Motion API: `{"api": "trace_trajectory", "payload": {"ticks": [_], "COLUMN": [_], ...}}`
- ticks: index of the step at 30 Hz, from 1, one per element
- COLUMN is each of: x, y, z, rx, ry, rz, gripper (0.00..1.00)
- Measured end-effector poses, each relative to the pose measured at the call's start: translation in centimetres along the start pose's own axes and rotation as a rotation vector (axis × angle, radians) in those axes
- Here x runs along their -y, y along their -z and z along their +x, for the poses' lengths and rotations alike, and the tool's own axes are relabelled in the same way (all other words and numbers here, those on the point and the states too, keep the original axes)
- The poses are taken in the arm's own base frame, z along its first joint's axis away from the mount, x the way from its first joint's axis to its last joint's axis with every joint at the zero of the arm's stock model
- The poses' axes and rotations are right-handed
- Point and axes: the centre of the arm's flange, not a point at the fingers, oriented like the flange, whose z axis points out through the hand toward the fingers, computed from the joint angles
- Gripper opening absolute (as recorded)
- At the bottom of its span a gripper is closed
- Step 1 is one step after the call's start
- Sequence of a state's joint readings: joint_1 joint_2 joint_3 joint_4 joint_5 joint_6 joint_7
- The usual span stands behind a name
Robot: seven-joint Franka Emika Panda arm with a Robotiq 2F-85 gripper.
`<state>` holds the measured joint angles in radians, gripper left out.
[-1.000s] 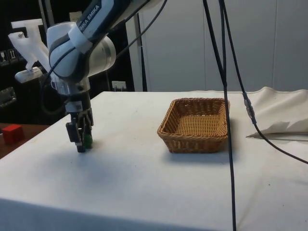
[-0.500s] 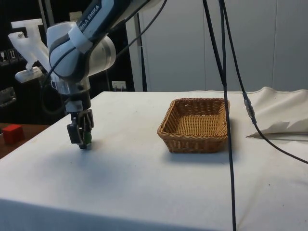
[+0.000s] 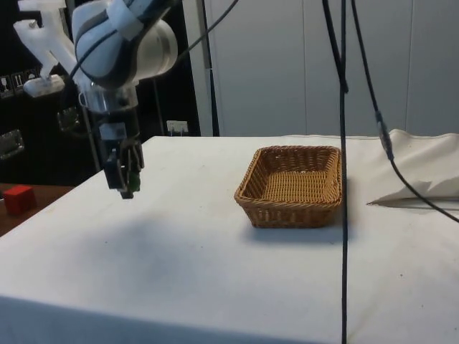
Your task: Pick up the ball and place it into the basket.
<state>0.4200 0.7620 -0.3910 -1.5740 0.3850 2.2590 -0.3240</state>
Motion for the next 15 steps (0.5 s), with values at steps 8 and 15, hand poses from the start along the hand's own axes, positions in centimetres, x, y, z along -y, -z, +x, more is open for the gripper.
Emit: {"api": "trace_trajectory", "payload": {"ticks": [8,15], "x": [0.0,0.1], "y": [2.9,5.0], "z": [-1.6,-2.8], "rx": [-0.006,-0.014], "ry": [-0.013,-0.022], "rz": [0.013,0.023], "gripper": [0.0,0.0]}}
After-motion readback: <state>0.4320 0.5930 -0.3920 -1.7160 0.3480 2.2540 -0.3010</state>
